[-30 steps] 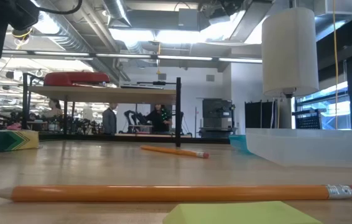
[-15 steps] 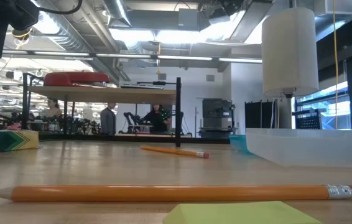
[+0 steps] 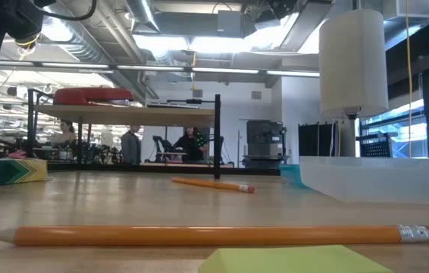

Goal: Pack school essentials
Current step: Put the yellow crayon box into the blue supply box

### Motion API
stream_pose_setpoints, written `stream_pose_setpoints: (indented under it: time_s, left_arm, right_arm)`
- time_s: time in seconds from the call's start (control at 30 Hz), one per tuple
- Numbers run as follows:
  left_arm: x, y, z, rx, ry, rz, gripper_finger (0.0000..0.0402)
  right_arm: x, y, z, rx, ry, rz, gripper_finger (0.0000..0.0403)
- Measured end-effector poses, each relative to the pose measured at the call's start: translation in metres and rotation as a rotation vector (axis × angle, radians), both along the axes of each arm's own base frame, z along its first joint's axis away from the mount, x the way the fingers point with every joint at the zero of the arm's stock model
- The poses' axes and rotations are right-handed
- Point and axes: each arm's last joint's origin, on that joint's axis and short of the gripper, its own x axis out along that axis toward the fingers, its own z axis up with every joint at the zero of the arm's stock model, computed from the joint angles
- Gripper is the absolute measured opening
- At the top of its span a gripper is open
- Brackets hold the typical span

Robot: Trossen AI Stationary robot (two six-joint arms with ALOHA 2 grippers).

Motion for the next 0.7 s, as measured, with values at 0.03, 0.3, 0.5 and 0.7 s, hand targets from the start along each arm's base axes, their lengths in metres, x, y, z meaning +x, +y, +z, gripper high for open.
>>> stream_pose_setpoints:
  time_s: [0.03,0.3,0.5,0.7]
  left_arm:
    - [0.0000,0.0000,0.0000,0.000,0.000,0.000,0.0009]
    - [-0.0005,0.0003,-0.0002,0.004,0.005,-0.001,0.0107]
    - [-0.0005,0.0003,-0.0002,0.001,0.005,0.006,0.0189]
    - [0.0004,-0.0003,-0.0012,-0.009,0.010,0.049,0.0267]
  right_arm:
    - [0.0000,0.0000,0.0000,0.000,0.000,0.000,0.0068]
    - [0.0000,0.0000,0.0000,0.000,0.000,0.000,0.0068]
    - [0.0000,0.0001,-0.0001,0.000,0.001,0.000,0.0068]
    - [0.0000,0.0000,-0.0001,0.000,0.000,0.000,0.0068]
